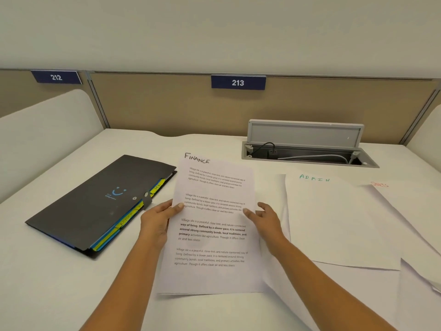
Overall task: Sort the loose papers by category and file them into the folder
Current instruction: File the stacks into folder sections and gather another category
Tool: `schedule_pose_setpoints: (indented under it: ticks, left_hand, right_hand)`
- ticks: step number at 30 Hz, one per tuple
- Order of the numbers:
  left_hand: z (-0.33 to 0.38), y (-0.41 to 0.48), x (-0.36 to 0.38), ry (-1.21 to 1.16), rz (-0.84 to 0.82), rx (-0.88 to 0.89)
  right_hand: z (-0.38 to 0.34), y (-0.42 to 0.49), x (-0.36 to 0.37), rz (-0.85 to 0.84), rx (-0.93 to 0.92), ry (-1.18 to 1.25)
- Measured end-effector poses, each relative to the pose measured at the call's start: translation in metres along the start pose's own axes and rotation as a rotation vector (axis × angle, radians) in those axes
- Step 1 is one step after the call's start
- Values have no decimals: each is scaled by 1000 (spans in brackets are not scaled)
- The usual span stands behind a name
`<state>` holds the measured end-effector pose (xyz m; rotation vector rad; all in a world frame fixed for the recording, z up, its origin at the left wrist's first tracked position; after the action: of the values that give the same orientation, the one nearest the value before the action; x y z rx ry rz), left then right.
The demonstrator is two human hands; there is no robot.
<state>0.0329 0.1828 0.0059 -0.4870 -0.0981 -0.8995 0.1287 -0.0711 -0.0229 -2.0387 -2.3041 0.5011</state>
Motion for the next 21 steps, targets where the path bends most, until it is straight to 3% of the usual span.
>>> schedule_pose_setpoints:
  ticks: [8,16,21]
  left_hand:
    - [11,9,-5,-34,-20,35]
    - [19,7,-1,-49,-19,73]
    - [30,0,12,179,-141,171]
  right_hand:
    - [-10,8,-1,-10,-66,413]
    - [-10,9,5,-93,-65,532]
    - [-30,4,7,-105,-111,549]
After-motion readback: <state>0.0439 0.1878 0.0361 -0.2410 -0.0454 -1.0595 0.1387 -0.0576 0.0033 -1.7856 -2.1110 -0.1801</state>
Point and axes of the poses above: each hand's wrist, its own y-axis towards the middle knuckle, its own x-axis out of the palm, z = x × y, the point moved 8 cm from there along y, towards the middle knuckle, and after that the axes turned 1 degree about x, right-handed, at the moved point
